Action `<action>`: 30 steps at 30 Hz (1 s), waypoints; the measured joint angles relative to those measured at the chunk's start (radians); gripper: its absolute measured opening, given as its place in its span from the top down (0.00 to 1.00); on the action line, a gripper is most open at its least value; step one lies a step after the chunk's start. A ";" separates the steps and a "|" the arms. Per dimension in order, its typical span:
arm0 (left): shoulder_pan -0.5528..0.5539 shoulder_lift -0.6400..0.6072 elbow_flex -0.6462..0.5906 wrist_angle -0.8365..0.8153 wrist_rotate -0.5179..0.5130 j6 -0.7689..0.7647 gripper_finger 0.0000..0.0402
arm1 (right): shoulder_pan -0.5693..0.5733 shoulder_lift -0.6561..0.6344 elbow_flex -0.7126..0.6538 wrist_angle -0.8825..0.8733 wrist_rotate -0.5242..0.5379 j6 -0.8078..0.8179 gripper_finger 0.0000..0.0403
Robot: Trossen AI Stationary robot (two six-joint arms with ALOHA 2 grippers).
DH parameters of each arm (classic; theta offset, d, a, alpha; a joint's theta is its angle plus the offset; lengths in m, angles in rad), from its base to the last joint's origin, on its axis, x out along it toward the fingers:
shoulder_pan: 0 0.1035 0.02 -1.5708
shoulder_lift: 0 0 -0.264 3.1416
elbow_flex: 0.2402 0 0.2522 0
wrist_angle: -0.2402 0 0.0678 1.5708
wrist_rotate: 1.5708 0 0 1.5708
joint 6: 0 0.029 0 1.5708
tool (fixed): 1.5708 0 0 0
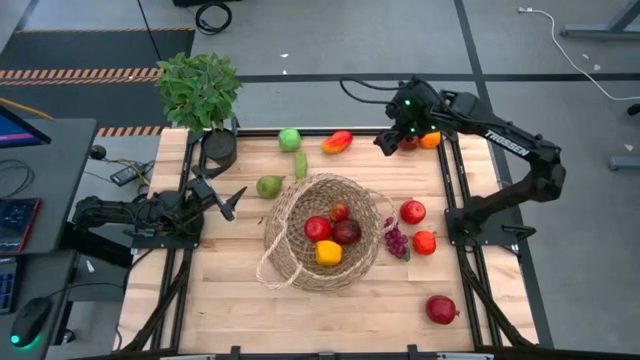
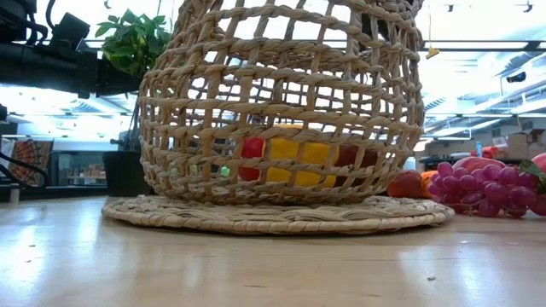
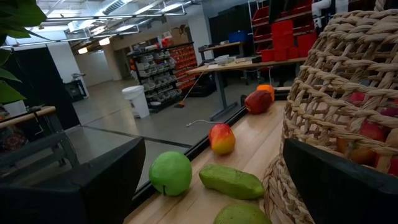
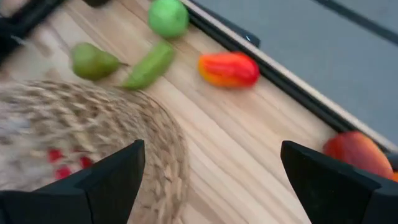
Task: Build produce basket
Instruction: Put the top red apple into the woven basket
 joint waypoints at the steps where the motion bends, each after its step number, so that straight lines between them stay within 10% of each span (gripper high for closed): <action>1: 0.000 0.000 0.000 0.000 0.000 0.000 0.03 | -0.011 0.002 -0.013 -0.001 -0.011 -0.001 0.06; 18: 0.000 0.000 0.000 0.000 0.000 0.000 0.03 | -0.343 0.019 -0.073 0.088 -0.108 -0.144 0.06; 30: 0.000 0.000 0.000 0.000 0.000 0.000 0.03 | -0.383 0.188 -0.073 0.066 0.114 -0.321 0.06</action>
